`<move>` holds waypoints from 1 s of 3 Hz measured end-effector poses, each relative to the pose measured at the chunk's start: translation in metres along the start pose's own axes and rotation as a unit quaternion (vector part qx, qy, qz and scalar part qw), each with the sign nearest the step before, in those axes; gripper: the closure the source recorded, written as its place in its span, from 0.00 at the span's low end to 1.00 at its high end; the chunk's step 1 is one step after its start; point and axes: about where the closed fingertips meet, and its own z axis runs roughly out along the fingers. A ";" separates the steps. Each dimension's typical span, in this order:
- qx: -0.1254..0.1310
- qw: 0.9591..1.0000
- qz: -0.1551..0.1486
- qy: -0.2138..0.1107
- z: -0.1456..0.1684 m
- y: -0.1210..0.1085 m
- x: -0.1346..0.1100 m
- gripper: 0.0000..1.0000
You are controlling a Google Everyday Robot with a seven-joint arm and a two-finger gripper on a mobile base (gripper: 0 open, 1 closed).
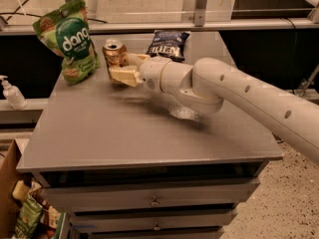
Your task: Move orange can near green rice chip bag
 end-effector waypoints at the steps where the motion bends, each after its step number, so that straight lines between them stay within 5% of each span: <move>1: 0.007 1.000 -0.011 0.001 0.021 -0.003 0.004 1.00; 3: 0.006 1.000 -0.029 0.005 0.049 -0.001 0.010 1.00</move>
Offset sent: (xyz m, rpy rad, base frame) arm 0.0337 0.0405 -0.0165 -0.0464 -0.0596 -0.0184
